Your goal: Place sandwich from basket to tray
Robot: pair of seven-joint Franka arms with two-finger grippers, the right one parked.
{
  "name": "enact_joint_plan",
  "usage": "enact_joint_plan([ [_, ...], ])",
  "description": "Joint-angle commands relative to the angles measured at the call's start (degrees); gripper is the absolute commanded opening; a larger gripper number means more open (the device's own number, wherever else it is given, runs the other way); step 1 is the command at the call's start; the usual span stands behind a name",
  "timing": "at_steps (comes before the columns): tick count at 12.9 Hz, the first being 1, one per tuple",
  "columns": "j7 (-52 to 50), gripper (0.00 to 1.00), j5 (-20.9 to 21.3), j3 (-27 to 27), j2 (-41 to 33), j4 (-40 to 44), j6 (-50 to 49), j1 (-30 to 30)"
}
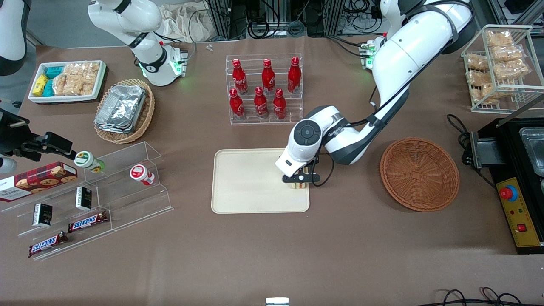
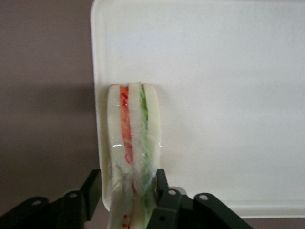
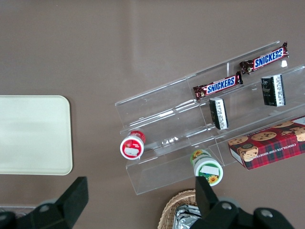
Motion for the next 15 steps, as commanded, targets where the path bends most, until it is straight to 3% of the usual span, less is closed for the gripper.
enact_joint_plan([
  [1, -1.59, 1.00, 0.28, -0.48, -6.51, -0.62, -6.86, 2.23],
  [3, 3.49, 1.00, -0.59, -1.97, -10.99, -1.58, -11.60, 6.18],
  [8, 23.69, 1.00, -10.17, -4.44, -20.75, -1.59, -25.49, 18.92],
  [11, 35.56, 1.00, -10.53, -4.18, -27.16, -1.50, -29.55, 25.43],
  [15, 42.43, 1.00, -10.53, -4.09, -32.62, -1.15, -31.66, 34.30],
])
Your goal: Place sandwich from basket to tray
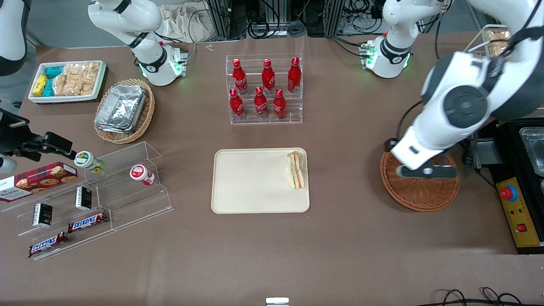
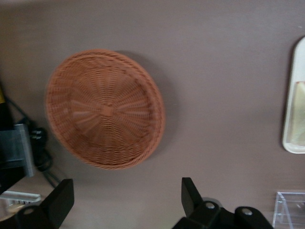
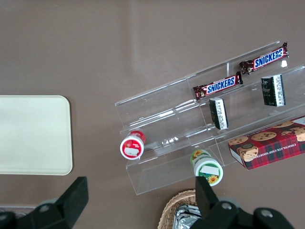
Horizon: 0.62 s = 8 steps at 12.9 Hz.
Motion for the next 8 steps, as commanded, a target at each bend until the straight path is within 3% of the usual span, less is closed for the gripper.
enact_joint_plan([
  [1, 4.93, 1.00, -1.12, -0.45, -4.08, -0.90, -0.77, 5.42],
  [8, 5.03, 1.00, -3.58, -0.36, -4.09, 4.20, -5.34, 10.18],
])
